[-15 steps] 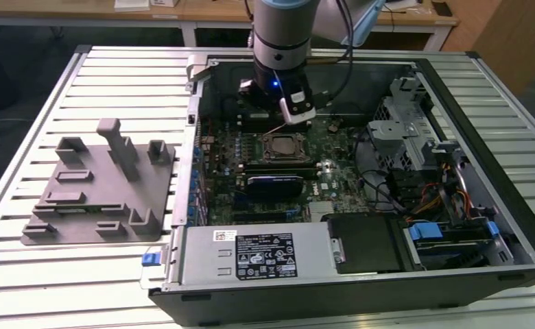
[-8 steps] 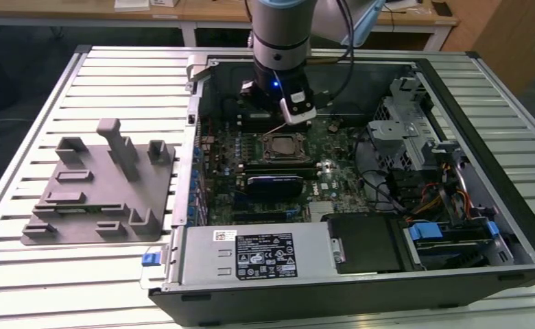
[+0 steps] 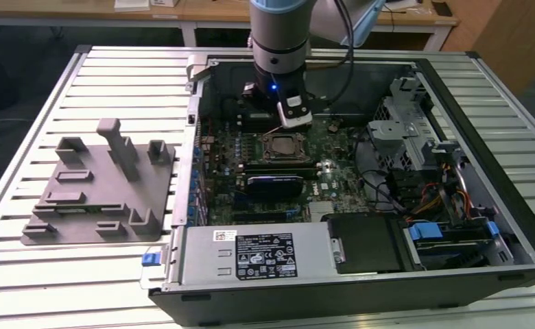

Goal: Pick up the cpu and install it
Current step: 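Install the first cpu locking lever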

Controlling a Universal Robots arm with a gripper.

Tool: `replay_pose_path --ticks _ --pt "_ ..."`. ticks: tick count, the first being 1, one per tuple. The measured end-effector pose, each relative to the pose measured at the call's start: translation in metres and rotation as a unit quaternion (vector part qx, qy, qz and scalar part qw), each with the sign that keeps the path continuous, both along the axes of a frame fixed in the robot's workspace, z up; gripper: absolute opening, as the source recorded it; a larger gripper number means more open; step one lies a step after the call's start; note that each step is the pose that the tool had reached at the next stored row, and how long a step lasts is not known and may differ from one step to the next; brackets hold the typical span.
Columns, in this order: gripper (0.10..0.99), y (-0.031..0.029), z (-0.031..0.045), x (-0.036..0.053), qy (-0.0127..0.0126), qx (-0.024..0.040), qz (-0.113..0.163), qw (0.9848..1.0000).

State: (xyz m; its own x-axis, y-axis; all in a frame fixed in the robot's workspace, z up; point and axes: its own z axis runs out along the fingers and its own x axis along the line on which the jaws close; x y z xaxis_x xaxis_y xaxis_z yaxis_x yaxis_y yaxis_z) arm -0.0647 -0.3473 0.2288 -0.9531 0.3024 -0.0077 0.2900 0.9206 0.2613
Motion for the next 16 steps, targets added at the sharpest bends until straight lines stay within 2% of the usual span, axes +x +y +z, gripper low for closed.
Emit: replay_pose_path --ticks 3,9,10,16 --pt "0.106 0.0000 -0.0005 0.0003 -0.0003 -0.0019 -0.010 0.9999" --pt "0.106 0.0000 -0.0006 0.0003 -0.0005 -0.0039 -0.011 0.9999" --pt "0.106 0.0002 -0.0006 0.0002 -0.0010 -0.0060 -0.011 0.9999" --pt "0.106 0.0010 -0.0017 0.0016 -0.0016 -0.0296 -0.015 0.9995"
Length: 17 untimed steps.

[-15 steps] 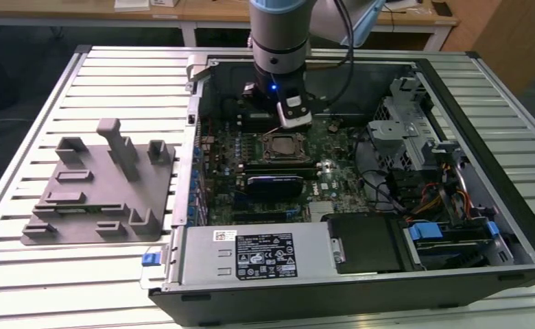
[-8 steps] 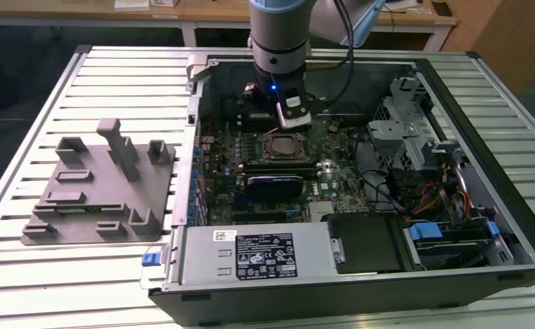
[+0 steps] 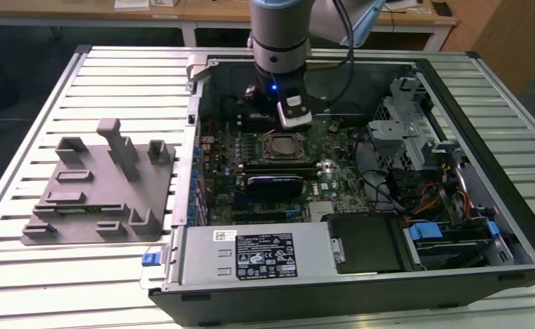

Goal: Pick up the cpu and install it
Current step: 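Install the first cpu locking lever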

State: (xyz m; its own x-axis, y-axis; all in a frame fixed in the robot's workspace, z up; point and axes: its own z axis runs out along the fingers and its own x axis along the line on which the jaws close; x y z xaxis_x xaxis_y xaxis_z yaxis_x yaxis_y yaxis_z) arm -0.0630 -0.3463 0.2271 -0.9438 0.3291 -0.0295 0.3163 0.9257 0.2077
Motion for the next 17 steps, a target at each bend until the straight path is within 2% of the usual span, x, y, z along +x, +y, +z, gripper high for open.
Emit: replay_pose_path --ticks 2,9,17 --pt "0.106 0.0002 -0.0007 0.0012 0.0000 -0.0055 -0.002 1.0000" --pt "0.106 0.0014 -0.0011 0.0015 0.0000 -0.0060 -0.003 1.0000" --pt "0.106 0.0110 -0.0040 0.0052 0.0000 -0.0088 -0.003 1.0000"
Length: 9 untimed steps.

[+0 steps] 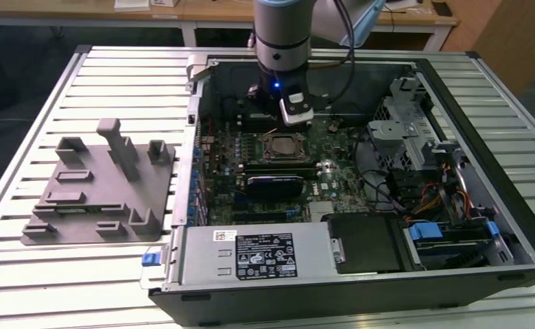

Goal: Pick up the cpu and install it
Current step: 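Install the first cpu locking lever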

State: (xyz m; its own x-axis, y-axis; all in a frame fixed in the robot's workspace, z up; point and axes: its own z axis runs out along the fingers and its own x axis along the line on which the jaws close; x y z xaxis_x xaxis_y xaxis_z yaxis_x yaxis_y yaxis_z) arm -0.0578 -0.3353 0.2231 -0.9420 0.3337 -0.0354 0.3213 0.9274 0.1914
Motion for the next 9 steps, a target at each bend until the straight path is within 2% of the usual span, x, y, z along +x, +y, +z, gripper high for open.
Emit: replay_pose_path --ticks 7,9 --pt "0.106 0.0110 -0.0037 0.0031 0.0000 -0.0060 0.000 1.0000" --pt "0.106 0.0156 -0.0056 0.0038 0.0000 -0.0123 0.000 0.9999"
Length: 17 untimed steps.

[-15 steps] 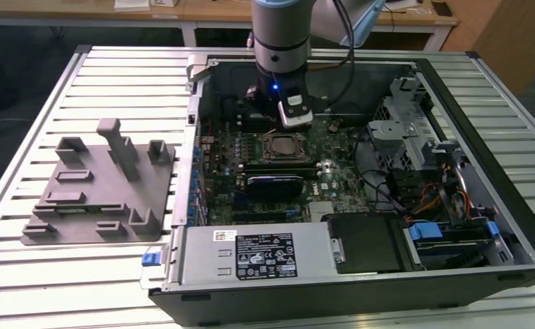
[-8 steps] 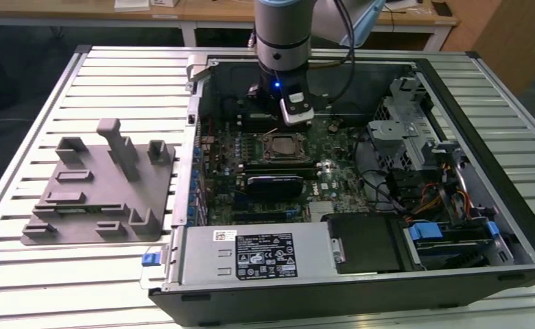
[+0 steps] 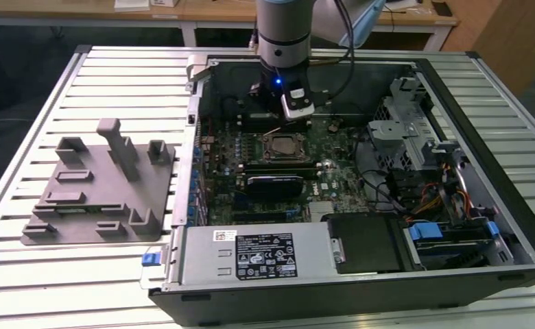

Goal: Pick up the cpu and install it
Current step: 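Install the first cpu locking lever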

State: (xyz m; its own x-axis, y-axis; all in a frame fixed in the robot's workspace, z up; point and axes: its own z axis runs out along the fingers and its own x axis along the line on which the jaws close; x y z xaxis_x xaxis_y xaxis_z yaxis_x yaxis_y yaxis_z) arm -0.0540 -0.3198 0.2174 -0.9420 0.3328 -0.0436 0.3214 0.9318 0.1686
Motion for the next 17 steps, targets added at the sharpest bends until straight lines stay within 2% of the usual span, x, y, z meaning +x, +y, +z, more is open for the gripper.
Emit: replay_pose_path --ticks 4,12,14,17 --pt "0.106 0.0026 -0.0021 0.0017 0.0000 -0.0090 0.000 1.0000" --pt "0.106 0.0029 -0.0033 0.0023 -0.0001 -0.0111 -0.001 0.9999" --pt "0.106 0.0029 -0.0046 0.0022 -0.0009 -0.0132 -0.004 0.9999" --pt "0.106 0.0029 -0.0064 0.0022 -0.0046 -0.0146 -0.008 0.9999"
